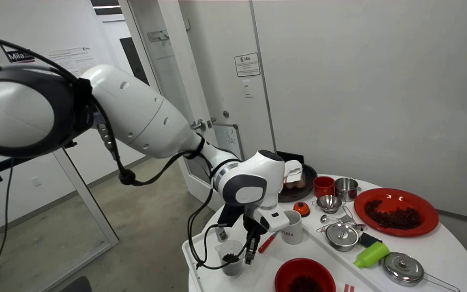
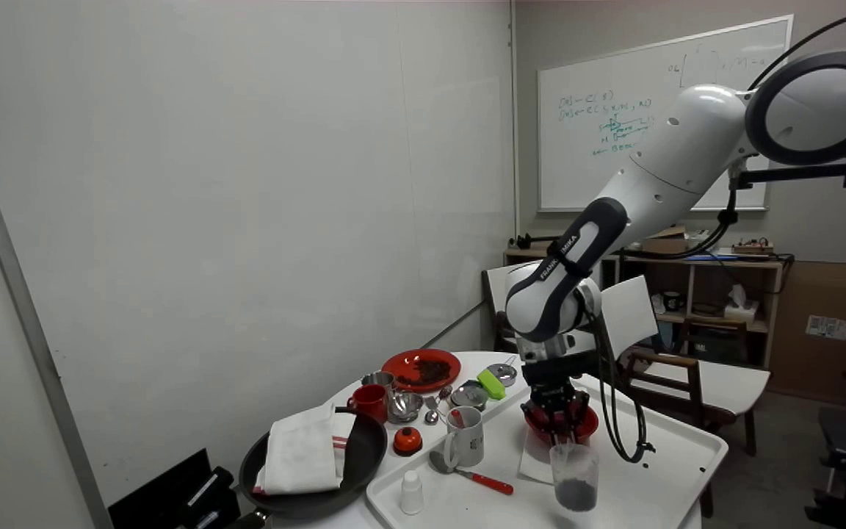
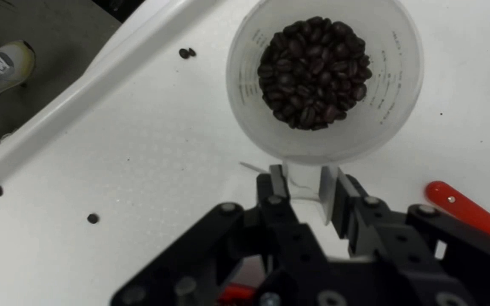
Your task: Pour the contents in the clear jug into the red bowl
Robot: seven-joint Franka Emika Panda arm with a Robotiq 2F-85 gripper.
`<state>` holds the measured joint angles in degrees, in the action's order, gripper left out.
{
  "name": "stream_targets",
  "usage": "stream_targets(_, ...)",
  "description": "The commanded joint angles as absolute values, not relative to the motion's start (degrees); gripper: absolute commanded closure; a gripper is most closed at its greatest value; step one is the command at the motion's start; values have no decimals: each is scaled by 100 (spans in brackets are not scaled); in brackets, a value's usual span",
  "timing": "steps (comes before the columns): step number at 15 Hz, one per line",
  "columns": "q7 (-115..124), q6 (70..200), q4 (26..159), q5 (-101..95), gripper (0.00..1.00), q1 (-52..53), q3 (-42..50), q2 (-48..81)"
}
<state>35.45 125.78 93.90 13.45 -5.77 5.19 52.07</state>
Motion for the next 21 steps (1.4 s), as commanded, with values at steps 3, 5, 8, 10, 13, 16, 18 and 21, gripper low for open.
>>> stream_targets(3, 3307, 11555, 8916, 1059, 89, -473, 847, 5093)
stream_targets(5, 3271, 11341, 8709, 919, 89, -488, 962, 5079)
stream_targets(8, 3333, 11313, 8456, 663, 89, -497, 1182, 5035)
stream_targets(10, 3408, 11358, 8322, 529, 89, -523, 1323, 5015)
stream_targets(13, 3505, 11417, 8156, 418, 89, -574, 1493, 5049)
stream_targets(16, 3674, 11717, 8146, 403, 89, -597, 1598, 5090)
stream_targets(18, 3894, 11926, 8156, 386, 89, -563, 1670, 5153)
stream_targets(21, 4284, 12303, 8227, 286, 89, -462, 1764, 5234)
